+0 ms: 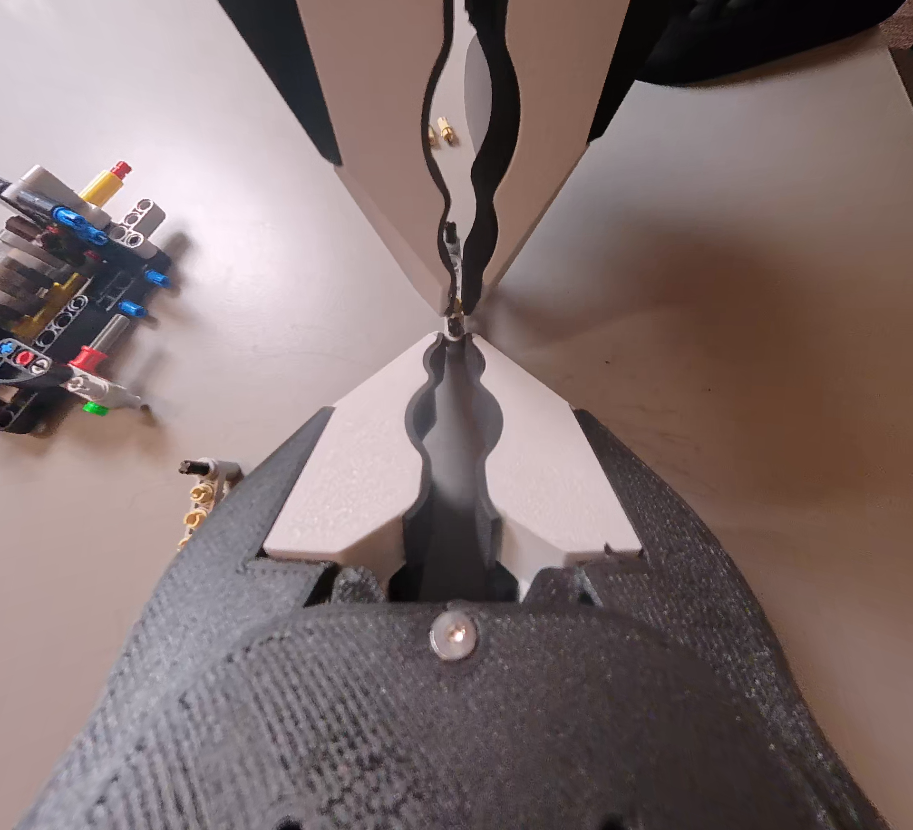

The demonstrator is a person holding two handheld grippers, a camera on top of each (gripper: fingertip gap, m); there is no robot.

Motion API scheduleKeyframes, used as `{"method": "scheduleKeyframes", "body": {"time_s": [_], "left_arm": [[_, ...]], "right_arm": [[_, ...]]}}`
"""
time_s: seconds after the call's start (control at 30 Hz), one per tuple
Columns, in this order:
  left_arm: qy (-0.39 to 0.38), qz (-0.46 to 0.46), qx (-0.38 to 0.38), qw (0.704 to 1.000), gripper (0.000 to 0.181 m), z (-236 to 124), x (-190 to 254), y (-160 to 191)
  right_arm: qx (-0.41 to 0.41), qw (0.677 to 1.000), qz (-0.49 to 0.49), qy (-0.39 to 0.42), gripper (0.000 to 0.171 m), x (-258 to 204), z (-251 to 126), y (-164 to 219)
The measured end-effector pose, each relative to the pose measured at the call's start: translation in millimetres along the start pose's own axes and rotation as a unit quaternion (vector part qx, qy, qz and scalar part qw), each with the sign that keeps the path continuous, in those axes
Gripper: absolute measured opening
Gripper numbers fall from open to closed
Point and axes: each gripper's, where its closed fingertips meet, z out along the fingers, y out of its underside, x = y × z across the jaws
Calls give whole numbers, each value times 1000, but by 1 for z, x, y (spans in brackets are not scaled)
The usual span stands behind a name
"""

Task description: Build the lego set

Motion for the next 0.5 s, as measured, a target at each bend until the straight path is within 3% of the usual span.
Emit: {"method": "scheduleKeyframes", "body": {"time_s": [0.5], "left_arm": [[0, 1, 0, 1000, 6, 0, 0, 0]], "right_arm": [[3, 1000, 0, 14, 3, 1, 1, 0]]}}
